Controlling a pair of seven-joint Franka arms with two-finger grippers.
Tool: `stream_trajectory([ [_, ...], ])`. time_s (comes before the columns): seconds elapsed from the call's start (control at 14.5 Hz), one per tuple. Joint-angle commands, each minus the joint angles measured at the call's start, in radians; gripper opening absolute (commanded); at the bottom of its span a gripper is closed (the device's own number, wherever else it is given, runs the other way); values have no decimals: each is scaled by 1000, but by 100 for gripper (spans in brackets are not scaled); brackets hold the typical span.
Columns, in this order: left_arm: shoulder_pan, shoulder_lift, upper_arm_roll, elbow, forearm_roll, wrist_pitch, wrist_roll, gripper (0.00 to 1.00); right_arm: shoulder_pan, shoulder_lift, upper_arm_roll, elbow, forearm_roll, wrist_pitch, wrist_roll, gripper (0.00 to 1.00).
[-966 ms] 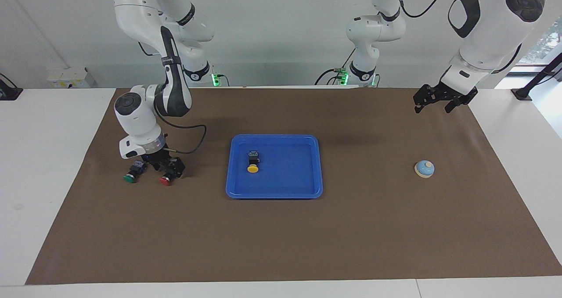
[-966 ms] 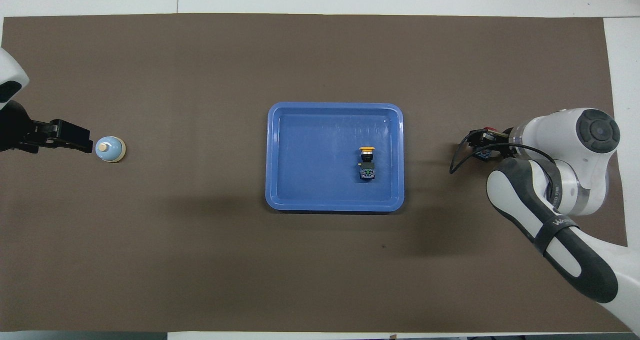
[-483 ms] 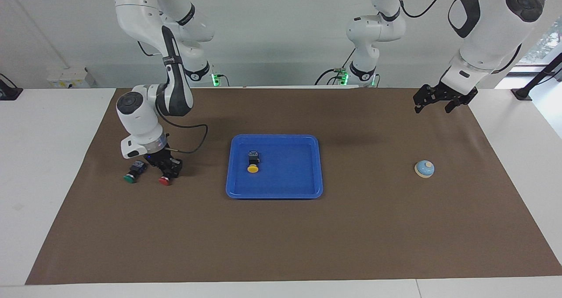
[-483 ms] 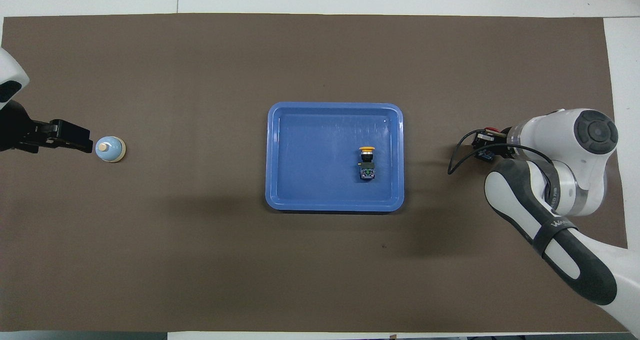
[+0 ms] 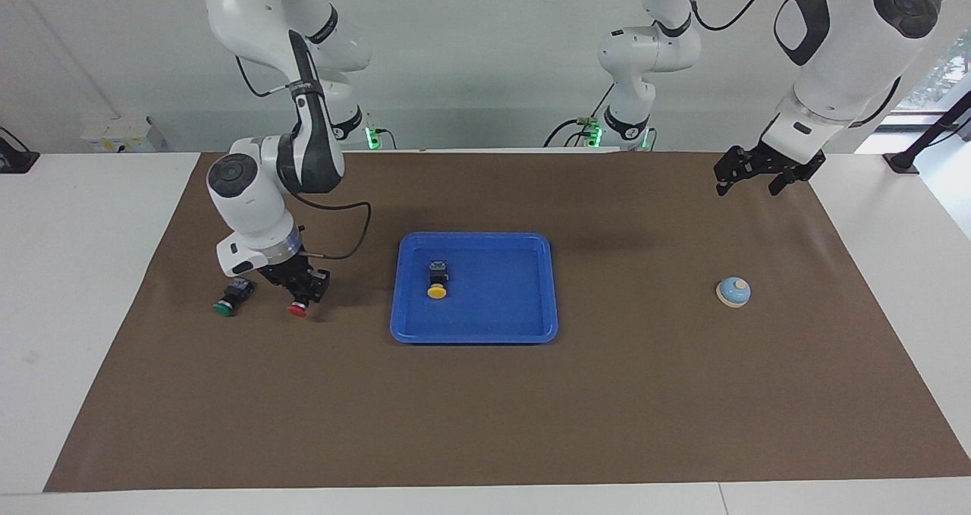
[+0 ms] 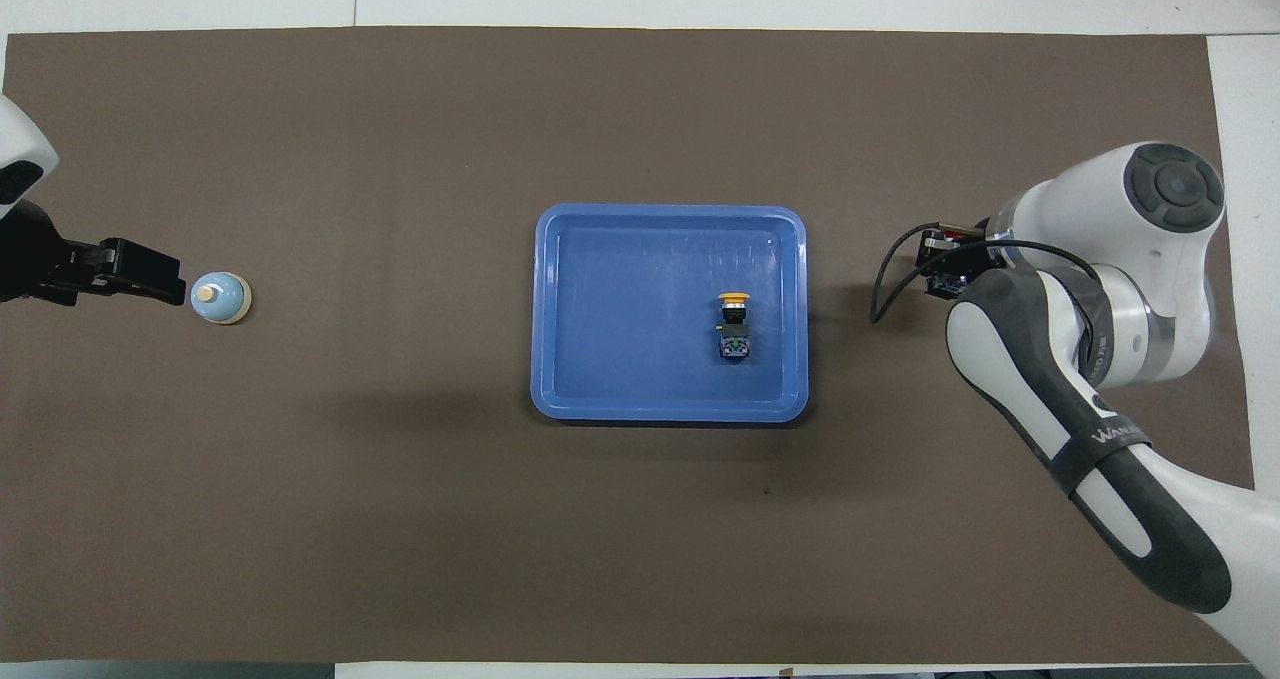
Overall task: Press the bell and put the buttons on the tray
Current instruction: 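Move the right gripper back and grasp the red button, then lower the red button into the tray beside the yellow one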
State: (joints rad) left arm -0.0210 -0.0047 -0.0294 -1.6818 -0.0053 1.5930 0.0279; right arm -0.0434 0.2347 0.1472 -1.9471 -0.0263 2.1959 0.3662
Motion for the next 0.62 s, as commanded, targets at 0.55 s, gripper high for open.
stream_trajectory([
  [0.55,-4,-12,6,-7,-5,2,-5,100,396,195,2,321,-9,-141,177,0],
])
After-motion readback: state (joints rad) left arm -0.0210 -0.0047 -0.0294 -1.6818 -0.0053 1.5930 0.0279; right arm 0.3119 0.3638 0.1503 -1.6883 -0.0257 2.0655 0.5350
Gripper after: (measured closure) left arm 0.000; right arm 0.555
